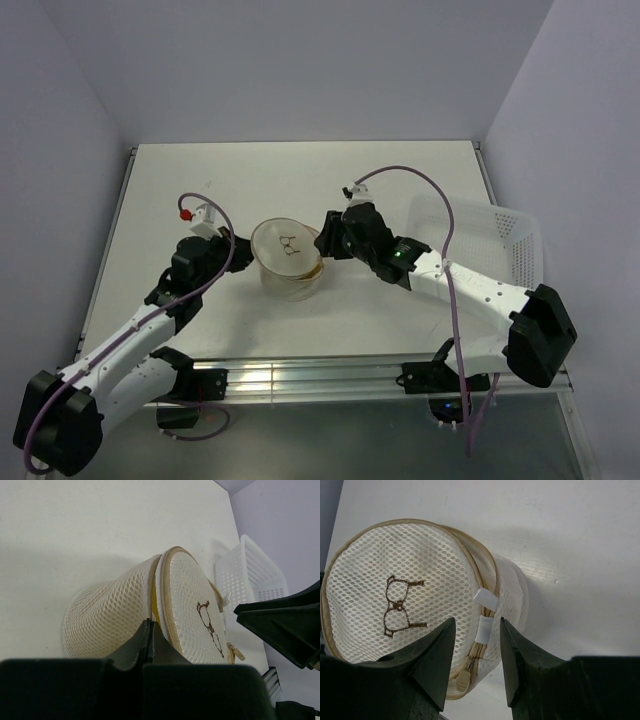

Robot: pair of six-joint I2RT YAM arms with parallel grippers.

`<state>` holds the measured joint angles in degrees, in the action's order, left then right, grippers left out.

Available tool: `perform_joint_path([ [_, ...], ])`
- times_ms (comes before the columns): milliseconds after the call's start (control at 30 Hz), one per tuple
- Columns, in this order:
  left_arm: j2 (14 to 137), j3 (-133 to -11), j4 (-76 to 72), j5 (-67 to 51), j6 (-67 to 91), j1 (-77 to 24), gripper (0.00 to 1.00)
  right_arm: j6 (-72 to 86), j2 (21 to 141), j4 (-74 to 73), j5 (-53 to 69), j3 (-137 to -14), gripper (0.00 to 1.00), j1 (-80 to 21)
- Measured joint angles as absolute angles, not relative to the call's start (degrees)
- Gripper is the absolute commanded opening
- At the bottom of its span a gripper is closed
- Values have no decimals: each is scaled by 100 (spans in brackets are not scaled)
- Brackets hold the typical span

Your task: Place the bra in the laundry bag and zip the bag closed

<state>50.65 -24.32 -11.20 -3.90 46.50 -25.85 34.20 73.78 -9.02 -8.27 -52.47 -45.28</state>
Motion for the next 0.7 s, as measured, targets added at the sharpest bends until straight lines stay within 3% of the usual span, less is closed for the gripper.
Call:
perform_joint_path([
  [233, 5645, -3192, -993, -408, 4589, -2563, 0, 3623, 7459, -585, -814, -5129, 48, -4407],
  [333, 5861, -3457, -980, -410, 4558, -2556, 0, 3769, 7456, -480, -871, -4956, 55, -4410],
  [533, 6351, -3688, -932, -416, 4456, -2552, 0, 4051, 7441, -244, -908, -4565, 60, -4410],
  [600, 6370, -3686, -834, -381, 4445, -2550, 9, 4147, 7345, -78, -950, -4366, 63, -4410],
  [633, 6346, -3686, -816, -355, 4436, -2550, 23, 4185, 7260, -30, -978, -4257, 63, -4410],
  [700, 6246, -3686, -768, -292, 4410, -2547, 37, 4235, 7105, 3, -1002, -4132, 63, -4410],
])
